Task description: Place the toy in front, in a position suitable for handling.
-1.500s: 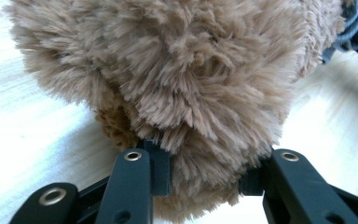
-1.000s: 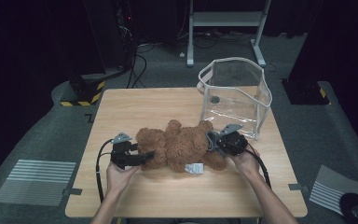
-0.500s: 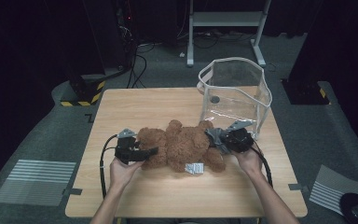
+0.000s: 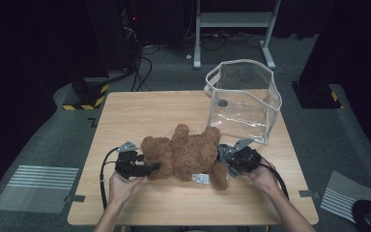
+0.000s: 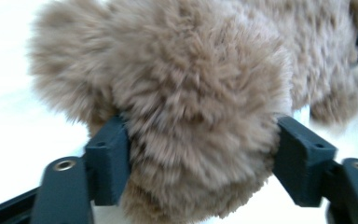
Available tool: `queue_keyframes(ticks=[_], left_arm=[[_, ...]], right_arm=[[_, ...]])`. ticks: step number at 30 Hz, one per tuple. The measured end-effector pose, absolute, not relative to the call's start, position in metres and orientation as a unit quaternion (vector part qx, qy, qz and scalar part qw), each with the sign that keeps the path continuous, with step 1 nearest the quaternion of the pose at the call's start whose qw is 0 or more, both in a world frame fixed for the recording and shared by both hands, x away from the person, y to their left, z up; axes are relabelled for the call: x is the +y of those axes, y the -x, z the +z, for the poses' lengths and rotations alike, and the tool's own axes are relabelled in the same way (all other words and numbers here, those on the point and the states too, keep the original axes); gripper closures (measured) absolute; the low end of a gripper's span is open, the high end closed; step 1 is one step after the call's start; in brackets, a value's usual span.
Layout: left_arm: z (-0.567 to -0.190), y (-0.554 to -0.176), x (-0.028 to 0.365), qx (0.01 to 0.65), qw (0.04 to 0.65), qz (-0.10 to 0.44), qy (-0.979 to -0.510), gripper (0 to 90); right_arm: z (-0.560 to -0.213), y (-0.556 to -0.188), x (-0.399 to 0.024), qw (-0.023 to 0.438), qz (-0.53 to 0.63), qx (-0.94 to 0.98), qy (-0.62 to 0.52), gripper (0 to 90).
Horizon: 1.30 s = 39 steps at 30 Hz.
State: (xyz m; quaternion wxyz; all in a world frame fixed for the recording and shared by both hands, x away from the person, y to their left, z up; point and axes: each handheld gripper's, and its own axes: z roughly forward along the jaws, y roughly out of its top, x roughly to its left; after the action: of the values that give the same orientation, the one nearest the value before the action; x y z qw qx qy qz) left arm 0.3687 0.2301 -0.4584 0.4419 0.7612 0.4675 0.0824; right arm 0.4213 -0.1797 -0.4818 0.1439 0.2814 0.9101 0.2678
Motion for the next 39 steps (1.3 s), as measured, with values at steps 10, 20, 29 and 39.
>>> queue_keyframes(ticks=[10, 20, 29, 39], left_arm=[[-0.443, -0.394, 0.216, 0.483, 0.440, 0.109, -0.749, 17.5], [-0.449, -0.396, 0.207, 0.472, 0.399, 0.093, -0.780, 38.0], [-0.456, -0.400, 0.208, 0.463, 0.412, 0.100, -0.779, 33.7], [-0.457, -0.397, 0.207, 0.455, 0.409, 0.101, -0.784, 31.5]], right_arm=[[-0.443, -0.439, -0.178, 0.218, 0.341, 0.855, -0.326, 81.1], [-0.490, -0.456, -0.152, 0.173, 0.263, 0.890, -0.329, 80.9], [-0.451, -0.451, -0.177, 0.224, 0.325, 0.849, -0.351, 80.9], [-0.447, -0.470, -0.136, 0.232, 0.321, 0.856, -0.331, 80.7]])
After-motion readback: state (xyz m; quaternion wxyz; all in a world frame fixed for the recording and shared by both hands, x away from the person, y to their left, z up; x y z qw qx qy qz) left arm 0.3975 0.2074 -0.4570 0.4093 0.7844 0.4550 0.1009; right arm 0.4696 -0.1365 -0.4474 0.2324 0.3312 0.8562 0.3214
